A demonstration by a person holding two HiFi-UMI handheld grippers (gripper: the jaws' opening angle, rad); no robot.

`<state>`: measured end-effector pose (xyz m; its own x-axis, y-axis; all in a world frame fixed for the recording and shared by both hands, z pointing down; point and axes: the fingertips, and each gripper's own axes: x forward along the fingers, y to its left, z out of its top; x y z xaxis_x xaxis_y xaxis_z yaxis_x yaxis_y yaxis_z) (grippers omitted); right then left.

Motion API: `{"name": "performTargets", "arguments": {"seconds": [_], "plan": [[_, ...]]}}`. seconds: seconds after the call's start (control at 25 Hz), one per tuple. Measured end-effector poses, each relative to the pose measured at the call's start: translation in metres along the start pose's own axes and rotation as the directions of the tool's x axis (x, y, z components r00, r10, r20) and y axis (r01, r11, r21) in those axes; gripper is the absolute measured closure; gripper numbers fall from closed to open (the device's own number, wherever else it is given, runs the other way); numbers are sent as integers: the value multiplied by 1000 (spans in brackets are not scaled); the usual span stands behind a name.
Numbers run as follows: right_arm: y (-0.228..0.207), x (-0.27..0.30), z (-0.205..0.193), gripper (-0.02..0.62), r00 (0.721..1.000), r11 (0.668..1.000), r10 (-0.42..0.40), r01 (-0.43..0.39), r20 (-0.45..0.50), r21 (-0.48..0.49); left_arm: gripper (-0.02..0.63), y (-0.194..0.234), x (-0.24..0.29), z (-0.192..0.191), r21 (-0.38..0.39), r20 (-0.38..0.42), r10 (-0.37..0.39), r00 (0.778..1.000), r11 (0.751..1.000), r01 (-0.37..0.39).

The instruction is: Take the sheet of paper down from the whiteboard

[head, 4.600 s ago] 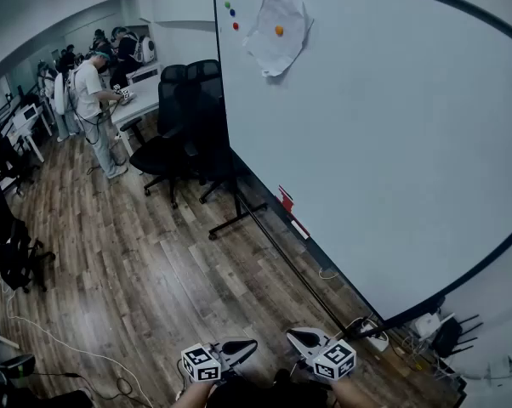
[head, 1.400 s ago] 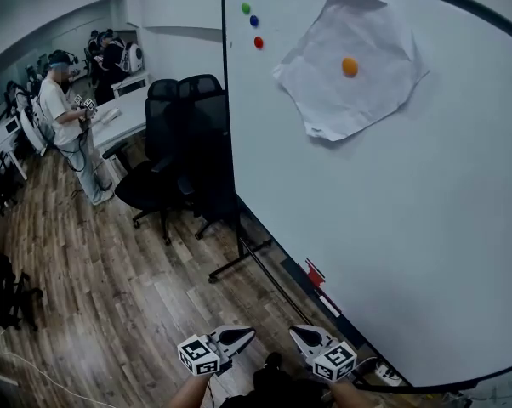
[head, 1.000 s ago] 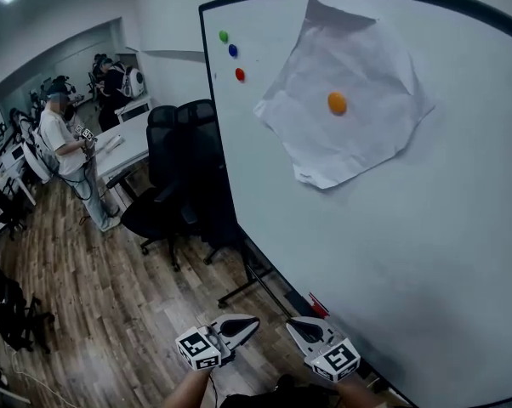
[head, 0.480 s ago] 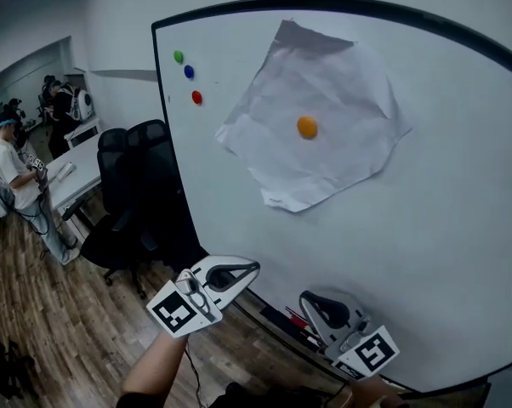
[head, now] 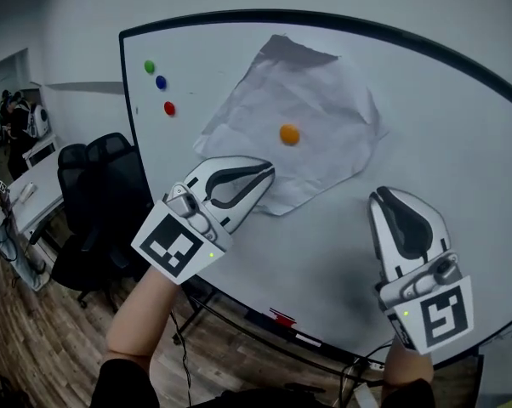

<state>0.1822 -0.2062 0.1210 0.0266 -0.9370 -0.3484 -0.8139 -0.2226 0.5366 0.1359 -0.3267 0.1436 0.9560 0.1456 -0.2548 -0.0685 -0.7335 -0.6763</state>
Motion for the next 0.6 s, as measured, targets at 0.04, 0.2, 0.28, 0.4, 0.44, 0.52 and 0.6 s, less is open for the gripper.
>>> {"name": "performTargets", "arguments": {"seconds": [0.04,0.2,0.28,0.4,0.44,0.52,0.6], "plan": [[-5,5,7,572,999,998,-31,30,-25,-46,594,5,5,3,-9,3,-2,1000,1000,2],[-16,23,25,571,988,973,-121,99,-97,-207,572,19,21,10,30,-5,19,1000,999,-19],[-17,32,22,532,976,964,-144,102,-161,-245,520,25,27,14,49,7,38,999,998,-39],[-24,40,14,471,952,957,-191,127,-240,-260,516,28,33,16,53,22,45,999,998,-46],[-28,42,13,472,947,956,-207,142,-246,-258,512,28,35,15,59,19,45,999,997,-46],[-33,48,12,472,943,954,-225,161,-246,-253,509,29,37,13,84,6,53,999,995,-53],[-34,52,12,472,940,953,-232,168,-250,-254,508,29,38,11,100,-2,68,998,993,-68]]}}
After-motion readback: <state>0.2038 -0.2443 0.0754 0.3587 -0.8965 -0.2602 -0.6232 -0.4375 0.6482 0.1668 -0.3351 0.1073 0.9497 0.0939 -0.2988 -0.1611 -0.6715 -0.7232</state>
